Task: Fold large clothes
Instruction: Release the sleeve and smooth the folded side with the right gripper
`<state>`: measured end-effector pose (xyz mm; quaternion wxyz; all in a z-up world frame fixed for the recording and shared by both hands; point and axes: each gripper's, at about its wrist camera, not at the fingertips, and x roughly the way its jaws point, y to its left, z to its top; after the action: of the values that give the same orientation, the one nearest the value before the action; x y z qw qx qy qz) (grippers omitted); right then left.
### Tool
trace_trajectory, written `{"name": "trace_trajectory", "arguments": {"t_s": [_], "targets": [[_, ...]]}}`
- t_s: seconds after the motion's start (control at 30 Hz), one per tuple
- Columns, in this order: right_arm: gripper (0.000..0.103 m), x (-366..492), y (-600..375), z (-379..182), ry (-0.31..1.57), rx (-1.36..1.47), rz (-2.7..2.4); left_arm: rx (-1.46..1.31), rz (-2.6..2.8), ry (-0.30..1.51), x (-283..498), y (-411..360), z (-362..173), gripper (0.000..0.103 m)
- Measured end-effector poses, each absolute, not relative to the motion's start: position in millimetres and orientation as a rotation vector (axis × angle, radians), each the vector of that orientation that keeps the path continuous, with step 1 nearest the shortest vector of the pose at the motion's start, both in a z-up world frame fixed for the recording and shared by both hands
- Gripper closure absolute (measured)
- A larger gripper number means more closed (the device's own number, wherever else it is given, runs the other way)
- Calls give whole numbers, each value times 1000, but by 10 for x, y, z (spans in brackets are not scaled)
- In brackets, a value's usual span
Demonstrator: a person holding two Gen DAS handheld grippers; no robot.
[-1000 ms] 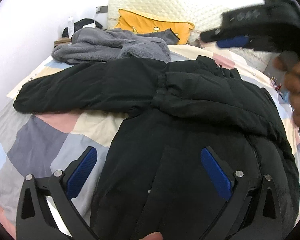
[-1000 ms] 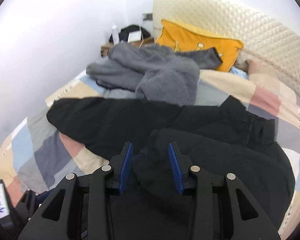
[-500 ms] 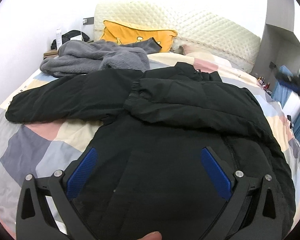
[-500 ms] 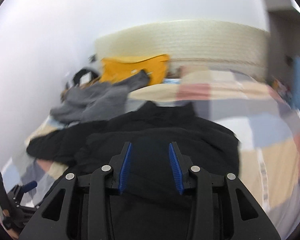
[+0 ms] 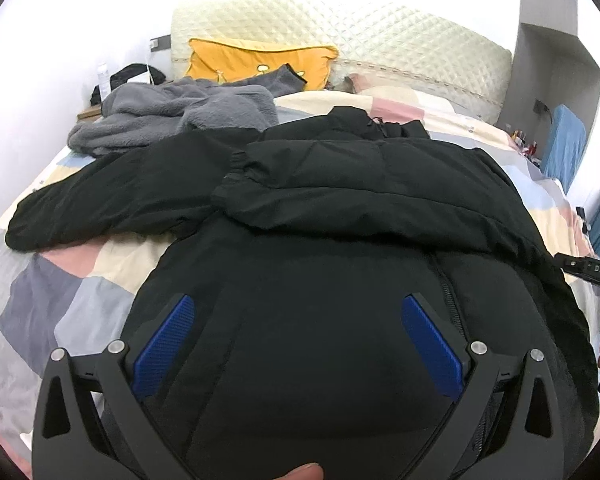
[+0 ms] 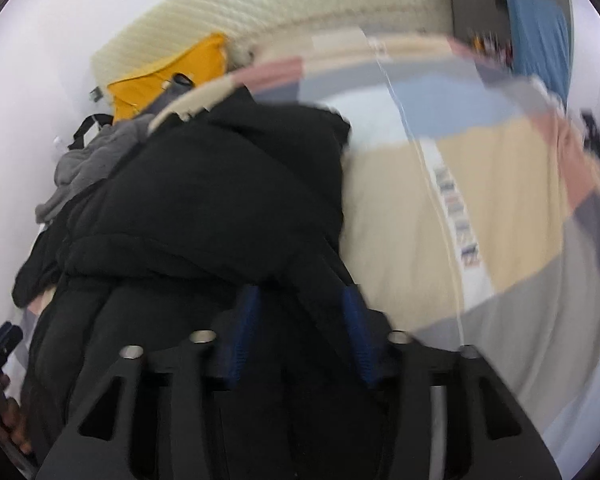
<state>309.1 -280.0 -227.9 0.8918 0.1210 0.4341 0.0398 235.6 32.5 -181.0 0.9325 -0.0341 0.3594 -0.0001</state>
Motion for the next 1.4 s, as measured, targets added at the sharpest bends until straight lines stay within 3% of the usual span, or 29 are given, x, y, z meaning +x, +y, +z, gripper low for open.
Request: {"name": "trace_trajectory", "arguments": {"t_s": [0.47,0.73,0.9,1.17,1.4], "targets": [[39,3329,-2616,-2623,903,34,76,-59,8,737,2374,221,-1837,0],[39,3248,-2946,-2426,756,211,27,-50,30,739,2367,171,-1838,0],[39,3242,-3041,-2488,784,257,26,-35,25,733,2365,132,-1821,0],[39,2887,-2736,-2000,753,233,81,-22,2,689,2247,83,-1648,0],[39,2272,-2553,-1489,608,265,148,-43,-51,644,1967,28,-1373,0]]}}
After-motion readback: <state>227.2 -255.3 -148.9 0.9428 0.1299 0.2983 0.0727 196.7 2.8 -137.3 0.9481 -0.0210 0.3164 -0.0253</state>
